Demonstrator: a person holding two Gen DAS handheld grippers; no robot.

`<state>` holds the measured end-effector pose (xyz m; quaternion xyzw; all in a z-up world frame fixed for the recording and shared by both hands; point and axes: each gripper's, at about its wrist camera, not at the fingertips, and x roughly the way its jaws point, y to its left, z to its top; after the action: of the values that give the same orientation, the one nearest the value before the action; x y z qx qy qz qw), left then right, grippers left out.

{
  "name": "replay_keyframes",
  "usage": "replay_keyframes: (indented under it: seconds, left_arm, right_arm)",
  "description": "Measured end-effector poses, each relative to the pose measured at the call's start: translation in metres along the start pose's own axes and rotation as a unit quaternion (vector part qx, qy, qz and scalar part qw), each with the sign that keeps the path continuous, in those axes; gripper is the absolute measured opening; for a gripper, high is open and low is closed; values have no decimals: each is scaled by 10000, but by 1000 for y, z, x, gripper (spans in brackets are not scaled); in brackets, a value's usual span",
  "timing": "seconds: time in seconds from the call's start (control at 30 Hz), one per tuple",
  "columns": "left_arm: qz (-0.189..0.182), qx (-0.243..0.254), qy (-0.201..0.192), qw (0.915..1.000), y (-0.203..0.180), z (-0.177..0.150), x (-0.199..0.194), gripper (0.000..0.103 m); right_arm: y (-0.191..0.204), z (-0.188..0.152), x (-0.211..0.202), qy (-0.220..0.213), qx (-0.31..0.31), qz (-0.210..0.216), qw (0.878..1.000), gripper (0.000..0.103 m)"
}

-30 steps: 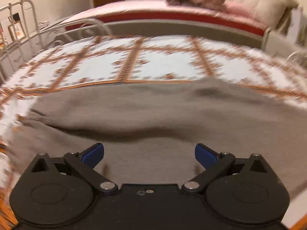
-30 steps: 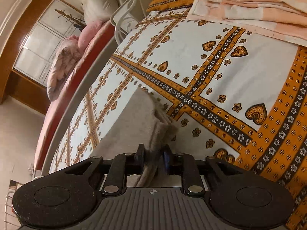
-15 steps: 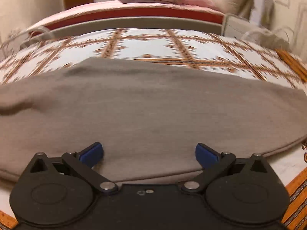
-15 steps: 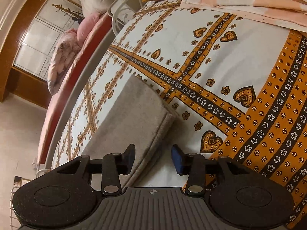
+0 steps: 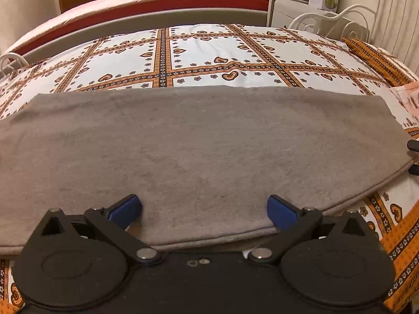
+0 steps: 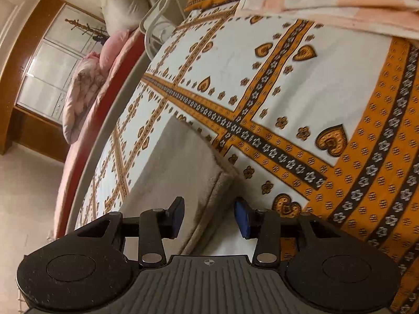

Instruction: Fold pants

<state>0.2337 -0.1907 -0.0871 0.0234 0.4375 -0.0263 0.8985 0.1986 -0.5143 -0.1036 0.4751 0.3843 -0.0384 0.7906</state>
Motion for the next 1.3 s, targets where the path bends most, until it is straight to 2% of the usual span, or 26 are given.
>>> replay_keyframes:
  seconds: [0.17, 0.3, 0.33, 0.37, 0.4, 0.47, 0.6, 0.7, 0.8, 0.87, 0.93, 1.0, 1.07, 1.13, 1.2, 1.3]
  left_arm:
    - [-35, 84, -135, 9999, -14, 0, 4, 97]
    - [21, 109, -258, 9996, -20, -2, 8, 97]
    - [19, 78, -303, 9995, -20, -3, 8, 97]
    - [37, 94, -350, 9993, -20, -5, 7, 97]
    - [53, 115, -396, 9991, -21, -6, 7, 97]
    - [38, 89, -458, 9989, -20, -7, 5, 97]
    - [-104, 23, -506, 9987, 5, -6, -5, 97]
    - [-60, 392, -790, 9961, 55, -8, -25, 97]
    - [471, 751, -1028, 9907, 132, -11, -46, 97]
    - [817, 675, -954, 9898, 194, -9, -58, 97]
    - [1137, 360, -991, 9879, 258, -7, -75, 97]
    - [1428, -219, -1042, 9840, 312, -5, -91, 97]
    - [1490, -789, -1168, 9787, 357, -8, -106, 97]
    - [1621, -1244, -1212, 9714, 387, -17, -113, 97]
    - [1711, -1600, -1015, 9669, 413, -28, -115, 97]
    - [1853, -1883, -852, 9607, 437, -44, -120, 97]
  right_arm:
    - [-2, 3, 7, -26, -21, 34, 10000, 43]
    - [3, 3, 10, -38, -276, -1, 9996, 42]
    - [5, 3, 11, -40, -344, -25, 9994, 40]
    - [7, 3, 11, -54, -408, -98, 9991, 24]
    - [9, 3, 12, -61, -491, -187, 9986, 21]
    - [11, 2, 11, -87, -556, -212, 9982, 21]
    - [24, -3, 9, -191, -949, -341, 9947, 21]
    - [31, -6, 7, -276, -1040, -358, 9936, 20]
    - [50, -10, 2, -370, -1509, -278, 9875, 19]
    - [67, -17, 0, -431, -1790, -140, 9828, 19]
    - [87, -27, -1, -482, -1994, 54, 9787, 19]
    - [112, -41, -1, -542, -2208, 271, 9734, 18]
    - [140, -57, 3, -565, -2423, 505, 9672, 18]
    - [173, -80, 10, -534, -2736, 748, 9574, 18]
    - [205, -109, 23, -385, -3062, 976, 9462, 18]
    - [252, -161, 47, -29, -3569, 1332, 9246, 18]
